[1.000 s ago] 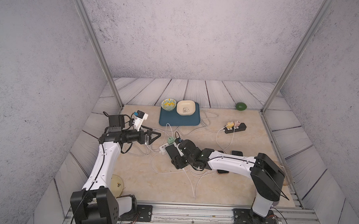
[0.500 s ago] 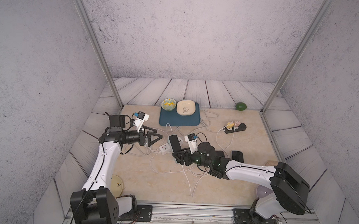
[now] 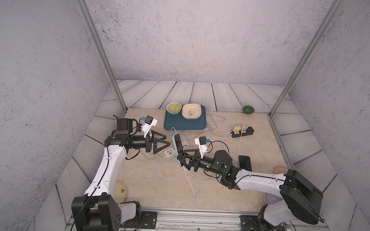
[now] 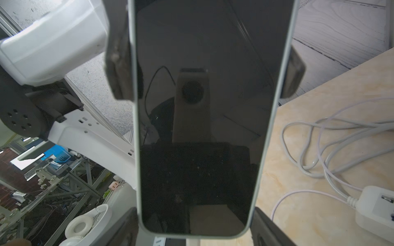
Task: Unplug the charging cable from the phone
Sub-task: Pick up the phone at the center of the board.
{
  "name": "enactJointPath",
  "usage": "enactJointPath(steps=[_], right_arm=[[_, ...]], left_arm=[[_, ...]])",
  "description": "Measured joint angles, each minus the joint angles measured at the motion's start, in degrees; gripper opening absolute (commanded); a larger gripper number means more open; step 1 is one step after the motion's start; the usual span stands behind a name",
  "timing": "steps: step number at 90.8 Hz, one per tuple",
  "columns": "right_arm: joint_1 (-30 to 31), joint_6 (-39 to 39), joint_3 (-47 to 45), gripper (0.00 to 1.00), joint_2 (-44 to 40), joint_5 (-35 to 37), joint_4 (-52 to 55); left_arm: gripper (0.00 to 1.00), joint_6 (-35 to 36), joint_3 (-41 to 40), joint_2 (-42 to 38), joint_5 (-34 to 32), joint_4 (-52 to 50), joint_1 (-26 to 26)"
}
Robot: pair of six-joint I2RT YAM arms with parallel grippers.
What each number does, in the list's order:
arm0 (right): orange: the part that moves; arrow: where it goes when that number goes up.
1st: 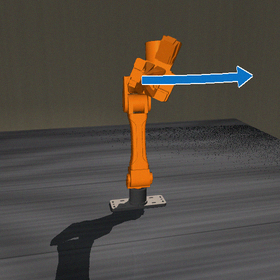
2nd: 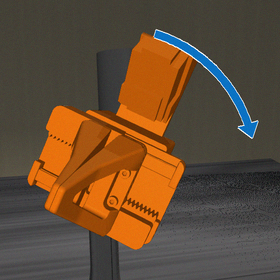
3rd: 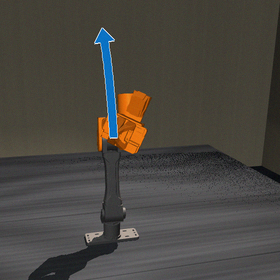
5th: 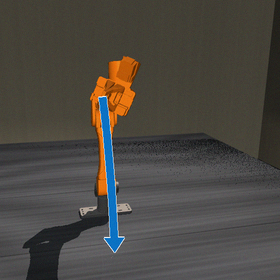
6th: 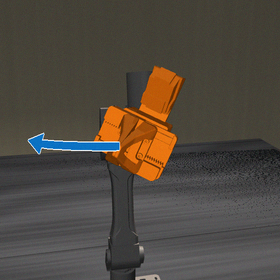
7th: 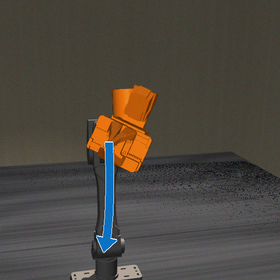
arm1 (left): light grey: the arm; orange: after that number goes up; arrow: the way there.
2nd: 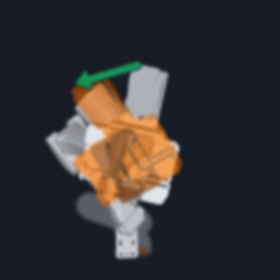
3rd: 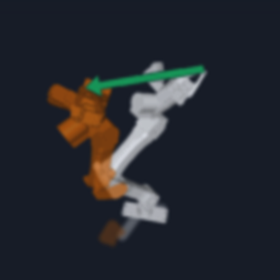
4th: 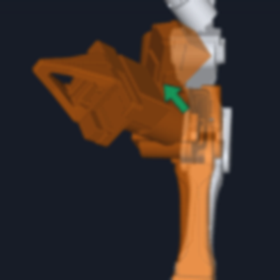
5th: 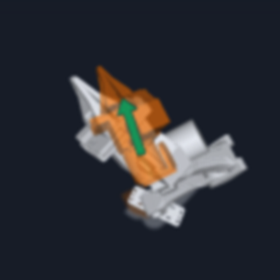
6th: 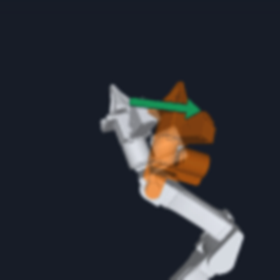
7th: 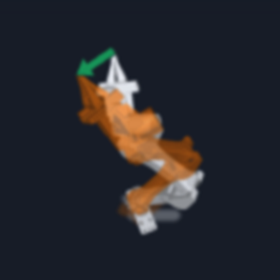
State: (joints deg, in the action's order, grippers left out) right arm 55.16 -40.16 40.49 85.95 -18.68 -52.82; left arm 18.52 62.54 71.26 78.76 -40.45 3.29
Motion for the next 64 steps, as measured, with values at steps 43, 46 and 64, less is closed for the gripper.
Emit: enactJointPath(steps=[43, 46, 64], right_arm=[[0.0, -5.4, 0.5, 0.13, 7.8, -7.5, -14.7], [0.0, -5.6, 0.6, 0.14, 8.1, -7.8, -15.2], [0.0, -7.0, 1.7, 0.13, 9.7, -9.2, -18.8]], left_arm=[[0.98, 9.5, 0.9, 0.7, 4.7, -7.8, -2.1], [0.98, 9.8, 0.9, 0.8, 4.8, -8.0, -2.3], [0.98, 11.1, 0.9, 1.7, 4.9, -8.9, -3.2]])
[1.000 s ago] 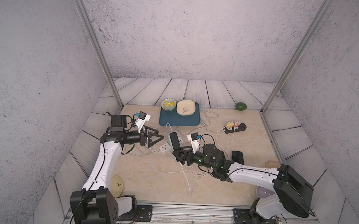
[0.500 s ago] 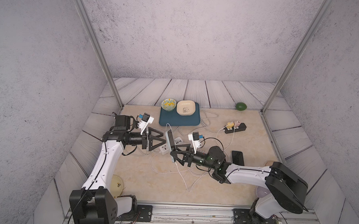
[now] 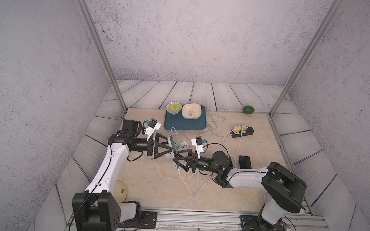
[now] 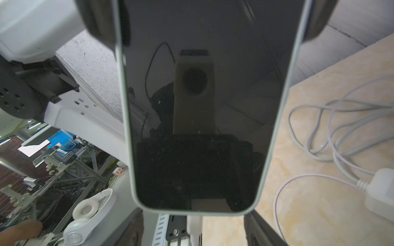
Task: Unplug the charging cable from the phone
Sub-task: Pick up the phone at the center of the board.
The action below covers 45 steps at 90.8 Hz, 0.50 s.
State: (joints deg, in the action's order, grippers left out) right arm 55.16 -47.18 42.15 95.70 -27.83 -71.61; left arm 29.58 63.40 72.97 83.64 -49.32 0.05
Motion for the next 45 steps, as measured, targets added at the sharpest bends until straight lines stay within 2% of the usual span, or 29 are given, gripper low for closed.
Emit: enactJointPath(steps=[34, 45], right_arm=[[0.0, -1.5, 1.6, 0.13, 2.3, -1.2, -2.8], [0.0, -1.7, 1.6, 0.13, 2.5, -1.3, -2.9]], left_arm=[[1.00, 0.4, 0.0, 0.4, -0.3, -0.7, -1.0], [0.97, 0.5, 0.0, 0.4, -0.5, -0.7, -1.1]])
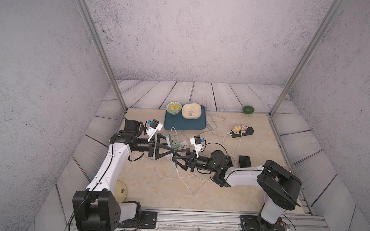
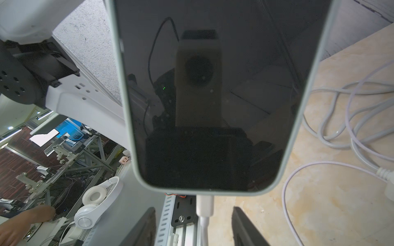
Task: Unplug the charging cable from the phone
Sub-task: Pick up the phone at the center of the board.
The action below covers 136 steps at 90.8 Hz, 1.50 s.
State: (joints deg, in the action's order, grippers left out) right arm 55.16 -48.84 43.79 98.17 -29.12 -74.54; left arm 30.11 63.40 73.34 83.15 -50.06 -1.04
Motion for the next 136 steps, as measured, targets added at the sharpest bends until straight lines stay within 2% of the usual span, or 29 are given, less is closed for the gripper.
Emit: enactJointPath(steps=[36, 54, 72, 88, 102, 120, 136], right_arm=[[0.0, -0.1, 0.6, 0.13, 1.2, -0.7, -0.9], [0.0, -0.1, 0.6, 0.16, 1.4, -0.8, -1.1], [0.0, 0.3, 0.6, 0.39, 1.4, -1.1, -0.7], [-0.1, 2.6, 0.6, 0.63, 0.2, -2.4, 2.4], [-0.3, 6.2, 0.6, 0.78, -2.7, -3.9, 8.3], [-0.7, 11.0, 0.6, 0.86, -5.3, -6.9, 15.7], [-0.9, 13.6, 0.6, 0.86, -5.4, -10.6, 20.2]], left_arm=[[0.78, 0.3, 0.0, 0.0, 0.2, -1.0, -0.1], [0.60, 0.5, 0.0, 0.0, 0.2, -1.4, -0.1], [0.45, 1.8, 0.1, 0.0, 0.1, -2.7, -0.1], [0.39, 4.3, 0.1, 0.0, -0.4, -4.5, -0.1], [0.37, 5.7, 0.5, 0.0, -0.5, -6.1, -0.1], [0.35, 6.8, 0.7, 0.0, -1.2, -6.6, -0.2], [0.34, 7.1, 0.7, 0.0, -1.5, -6.6, -0.1]])
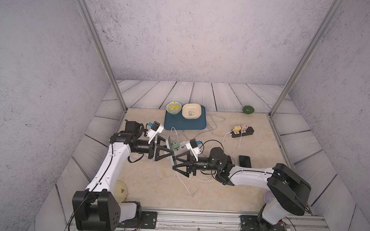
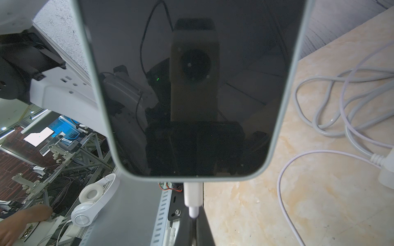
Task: Unplug the charging cable from the phone
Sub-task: Pick up the phone at the center of the board, then remove the charging cable from the phone.
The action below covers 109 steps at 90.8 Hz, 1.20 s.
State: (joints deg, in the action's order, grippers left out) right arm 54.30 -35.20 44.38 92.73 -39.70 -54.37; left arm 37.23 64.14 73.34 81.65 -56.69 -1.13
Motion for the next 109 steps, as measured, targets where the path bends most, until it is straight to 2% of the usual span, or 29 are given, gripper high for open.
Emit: enactJointPath(steps=[20, 40, 61, 92, 109], right_arm=[[-0.4, 3.0, 0.0, 0.78, 0.0, -3.7, 3.7], [-0.4, 6.0, 0.0, 0.65, 0.0, -7.3, 9.7], [-0.4, 6.6, 0.0, 0.47, 0.1, -9.0, 11.4], [-0.4, 7.0, 0.0, 0.11, 0.5, -9.2, 12.6], [-0.4, 7.3, 0.1, 0.00, 0.5, -8.5, 13.8]], left_arm=[[0.33, 0.0, 0.1, 0.0, 0.0, -0.8, 0.2], [0.33, 0.1, 0.9, 0.0, -0.1, -1.0, 0.7], [0.33, 0.1, 1.0, 0.0, -0.2, -0.9, 0.7], [0.33, 0.2, 1.0, 0.0, -0.4, -1.0, 0.7], [0.32, 0.3, 1.0, 0.0, -0.5, -1.0, 0.7]])
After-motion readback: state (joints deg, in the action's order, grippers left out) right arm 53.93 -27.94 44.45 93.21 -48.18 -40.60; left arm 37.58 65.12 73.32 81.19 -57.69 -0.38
